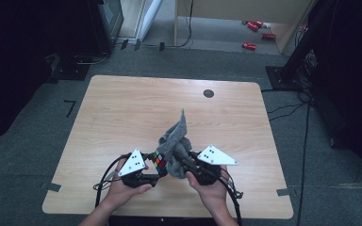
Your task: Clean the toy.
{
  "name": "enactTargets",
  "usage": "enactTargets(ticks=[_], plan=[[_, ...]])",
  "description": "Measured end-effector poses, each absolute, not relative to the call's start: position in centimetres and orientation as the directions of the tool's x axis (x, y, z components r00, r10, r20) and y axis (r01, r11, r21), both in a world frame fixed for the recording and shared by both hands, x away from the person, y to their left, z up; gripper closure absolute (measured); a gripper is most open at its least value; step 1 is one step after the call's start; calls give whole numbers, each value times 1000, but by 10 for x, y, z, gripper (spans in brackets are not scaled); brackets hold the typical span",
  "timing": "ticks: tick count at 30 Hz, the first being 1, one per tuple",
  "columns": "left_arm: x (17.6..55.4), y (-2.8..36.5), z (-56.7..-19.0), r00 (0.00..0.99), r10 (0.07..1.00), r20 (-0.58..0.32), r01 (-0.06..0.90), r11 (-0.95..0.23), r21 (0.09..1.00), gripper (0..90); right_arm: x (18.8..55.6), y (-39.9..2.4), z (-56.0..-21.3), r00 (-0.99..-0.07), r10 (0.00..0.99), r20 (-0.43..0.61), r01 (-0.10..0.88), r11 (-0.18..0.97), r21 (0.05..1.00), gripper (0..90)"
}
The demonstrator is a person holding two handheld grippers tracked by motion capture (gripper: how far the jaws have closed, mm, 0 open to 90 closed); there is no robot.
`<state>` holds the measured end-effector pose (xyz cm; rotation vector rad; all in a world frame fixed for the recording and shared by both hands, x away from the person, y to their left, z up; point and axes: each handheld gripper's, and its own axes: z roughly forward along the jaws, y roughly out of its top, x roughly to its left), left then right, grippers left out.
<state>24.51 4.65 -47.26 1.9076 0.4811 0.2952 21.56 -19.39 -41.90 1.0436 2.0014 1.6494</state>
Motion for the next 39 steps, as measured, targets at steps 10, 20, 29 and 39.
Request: enactTargets(ticks=[10,20,29,39], plan=[[244,48,-471,889,457,-21,185,-317,930,346,224,-203,-426,-605,759,240,375,6,927,737],[241,44,-471,895,446,-5,170,-331,928,346,217,-190,-419,-639,751,163,305,53,951,730],[241,43,-471,898,440,4,162,-338,927,346,211,-185,-416,-668,726,163,286,48,957,731],[246,57,-465,896,438,-70,184,-224,957,346,228,-215,-428,-586,755,293,376,-67,924,733]])
